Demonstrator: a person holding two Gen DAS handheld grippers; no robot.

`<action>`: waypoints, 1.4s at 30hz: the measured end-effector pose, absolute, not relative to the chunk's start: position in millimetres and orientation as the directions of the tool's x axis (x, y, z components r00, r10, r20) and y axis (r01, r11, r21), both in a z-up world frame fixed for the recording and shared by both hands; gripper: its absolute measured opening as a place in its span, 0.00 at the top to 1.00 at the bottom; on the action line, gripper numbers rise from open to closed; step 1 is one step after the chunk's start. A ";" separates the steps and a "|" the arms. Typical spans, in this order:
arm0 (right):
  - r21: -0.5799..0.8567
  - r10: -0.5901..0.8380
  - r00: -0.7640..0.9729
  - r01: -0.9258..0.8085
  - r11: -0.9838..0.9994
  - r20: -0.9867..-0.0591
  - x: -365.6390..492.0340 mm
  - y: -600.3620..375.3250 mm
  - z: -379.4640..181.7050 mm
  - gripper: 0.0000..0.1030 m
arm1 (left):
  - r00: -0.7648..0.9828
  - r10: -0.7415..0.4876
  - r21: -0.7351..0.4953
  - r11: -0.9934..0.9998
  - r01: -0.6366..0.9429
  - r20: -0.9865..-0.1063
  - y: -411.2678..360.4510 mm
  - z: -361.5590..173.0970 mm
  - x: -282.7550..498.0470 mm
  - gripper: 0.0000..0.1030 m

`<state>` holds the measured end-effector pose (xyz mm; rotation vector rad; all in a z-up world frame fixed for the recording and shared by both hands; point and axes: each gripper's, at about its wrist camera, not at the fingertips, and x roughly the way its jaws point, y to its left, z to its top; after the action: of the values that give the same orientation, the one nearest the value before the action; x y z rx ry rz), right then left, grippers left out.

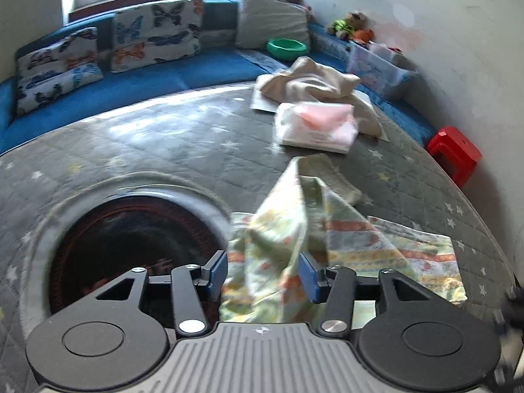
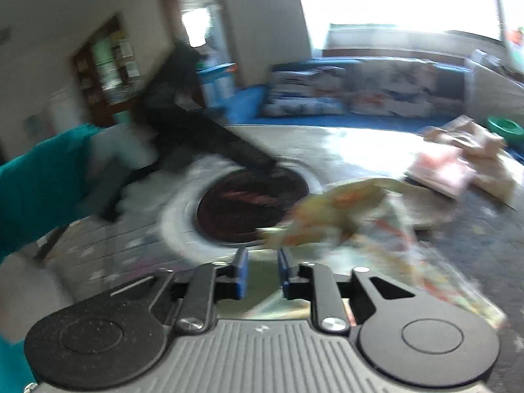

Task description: Fold clothes

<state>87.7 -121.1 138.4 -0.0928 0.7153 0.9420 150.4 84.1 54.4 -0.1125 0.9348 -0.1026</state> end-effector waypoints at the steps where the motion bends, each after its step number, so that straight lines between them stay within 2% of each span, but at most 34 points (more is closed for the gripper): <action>1: 0.233 0.682 0.411 -0.727 0.645 -0.605 104.3 -125.2 131.6 0.73 | 0.583 -0.142 -0.139 0.989 0.049 -0.800 79.2 51.5 155.4 0.44; 3: 0.239 0.647 0.445 -0.678 0.695 -0.618 123.5 -130.8 123.4 0.65 | 0.574 -0.118 -0.108 0.993 0.051 -0.810 70.3 43.5 166.0 0.41; 6: 0.244 0.588 0.490 -0.596 0.765 -0.644 153.4 -140.3 108.1 0.64 | 0.551 -0.117 -0.107 0.993 0.050 -0.826 63.8 31.6 179.0 0.38; 9: 0.252 0.550 0.507 -0.540 0.803 -0.664 178.0 -144.8 89.0 0.62 | 0.535 -0.101 -0.088 0.995 0.050 -0.839 59.4 19.5 188.8 0.41; 11: 0.242 0.537 0.513 -0.532 0.811 -0.670 187.9 -143.0 81.4 0.62 | 0.517 -0.107 -0.094 0.994 0.051 -0.849 59.4 11.7 193.7 0.55; 13: 0.238 0.529 0.517 -0.526 0.817 -0.673 199.0 -137.7 75.0 0.62 | 0.504 -0.120 -0.107 0.993 0.054 -0.855 60.5 5.9 196.6 0.75; 15: 0.240 0.535 0.512 -0.533 0.812 -0.672 209.2 -130.4 71.0 0.62 | 0.496 -0.140 -0.128 0.990 0.058 -0.857 62.9 2.0 197.4 0.89; 16: 0.236 0.537 0.511 -0.539 0.808 -0.672 214.5 -125.5 69.4 0.62 | 0.495 -0.145 -0.132 0.989 0.061 -0.856 63.6 1.3 196.7 0.92; 27: 0.215 0.535 0.486 -0.568 0.794 -0.692 256.2 -73.7 50.1 0.62 | 0.530 -0.156 -0.163 0.986 0.033 -0.834 83.8 17.6 175.7 0.96; 28: 0.204 0.530 0.477 -0.578 0.790 -0.701 257.0 -68.0 47.1 0.64 | 0.531 -0.156 -0.166 0.986 0.029 -0.833 85.6 17.7 173.9 0.96; 29: 0.195 0.526 0.472 -0.584 0.788 -0.708 256.2 -64.5 45.5 0.78 | 0.532 -0.156 -0.169 0.985 0.024 -0.832 87.4 17.9 172.2 0.96; 31: 0.162 0.505 0.475 -0.593 0.788 -0.721 251.6 -59.9 45.7 0.92 | 0.533 -0.152 -0.171 0.985 0.014 -0.832 90.8 17.8 168.4 0.96; 32: 0.140 0.496 0.486 -0.598 0.789 -0.720 247.1 -59.2 47.6 0.95 | 0.534 -0.152 -0.174 0.985 0.009 -0.832 93.1 18.1 166.1 0.96; 42: 0.093 0.526 0.576 -0.614 0.783 -0.626 186.3 -107.0 99.1 0.97 | 0.568 -0.134 -0.185 0.982 -0.032 -0.812 116.5 29.4 131.3 0.97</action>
<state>186.3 -107.0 99.1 -0.1399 0.6845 0.6701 131.3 116.5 29.4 -0.1868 0.9669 -0.0604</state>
